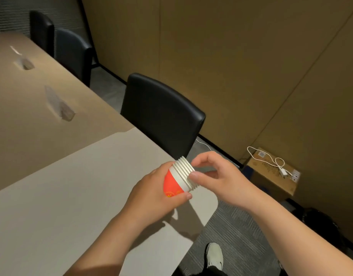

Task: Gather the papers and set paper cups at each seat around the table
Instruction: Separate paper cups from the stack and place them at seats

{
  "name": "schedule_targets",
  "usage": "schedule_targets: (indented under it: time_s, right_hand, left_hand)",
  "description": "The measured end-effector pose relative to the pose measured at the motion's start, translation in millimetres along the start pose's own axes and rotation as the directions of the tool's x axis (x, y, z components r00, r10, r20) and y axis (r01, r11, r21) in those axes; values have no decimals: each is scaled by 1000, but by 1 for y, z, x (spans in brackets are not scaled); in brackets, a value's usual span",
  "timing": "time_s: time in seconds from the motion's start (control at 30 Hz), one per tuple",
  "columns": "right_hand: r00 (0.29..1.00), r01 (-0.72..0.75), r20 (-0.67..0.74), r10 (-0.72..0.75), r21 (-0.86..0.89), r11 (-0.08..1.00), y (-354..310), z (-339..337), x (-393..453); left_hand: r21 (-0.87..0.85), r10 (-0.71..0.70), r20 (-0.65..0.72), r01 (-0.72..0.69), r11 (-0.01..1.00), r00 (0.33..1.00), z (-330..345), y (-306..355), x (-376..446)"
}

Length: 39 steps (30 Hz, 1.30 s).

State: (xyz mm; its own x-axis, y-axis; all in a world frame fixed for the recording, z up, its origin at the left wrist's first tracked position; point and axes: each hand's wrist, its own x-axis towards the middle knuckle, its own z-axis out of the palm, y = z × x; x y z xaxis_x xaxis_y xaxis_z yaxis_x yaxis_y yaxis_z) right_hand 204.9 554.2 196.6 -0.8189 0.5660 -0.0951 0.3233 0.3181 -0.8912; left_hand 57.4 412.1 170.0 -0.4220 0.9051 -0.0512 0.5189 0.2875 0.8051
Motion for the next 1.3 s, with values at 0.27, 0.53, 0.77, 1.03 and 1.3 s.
schedule_targets:
  time_s: [0.27, 0.53, 0.77, 1.03, 1.3]
  right_hand:
    - [990, 129, 53, -132, 53, 990, 29, -132, 31]
    - [975, 196, 92, -201, 60, 979, 80, -295, 101]
    - [965, 238, 114, -236, -2, 971, 97, -366, 201]
    - [950, 283, 130, -284, 26, 959, 106, -409, 373]
    - [885, 330, 289, -366, 167, 929, 74, -397, 539]
  left_hand:
    - [104, 131, -42, -126, 987, 991, 54, 81, 118]
    - [292, 196, -74, -166, 942, 978, 120, 171, 253]
    - [234, 119, -142, -84, 969, 983, 123, 195, 362]
    - [179, 30, -213, 9, 984, 977, 86, 173, 519]
    - [170, -25, -377, 96, 981, 926, 9, 134, 615]
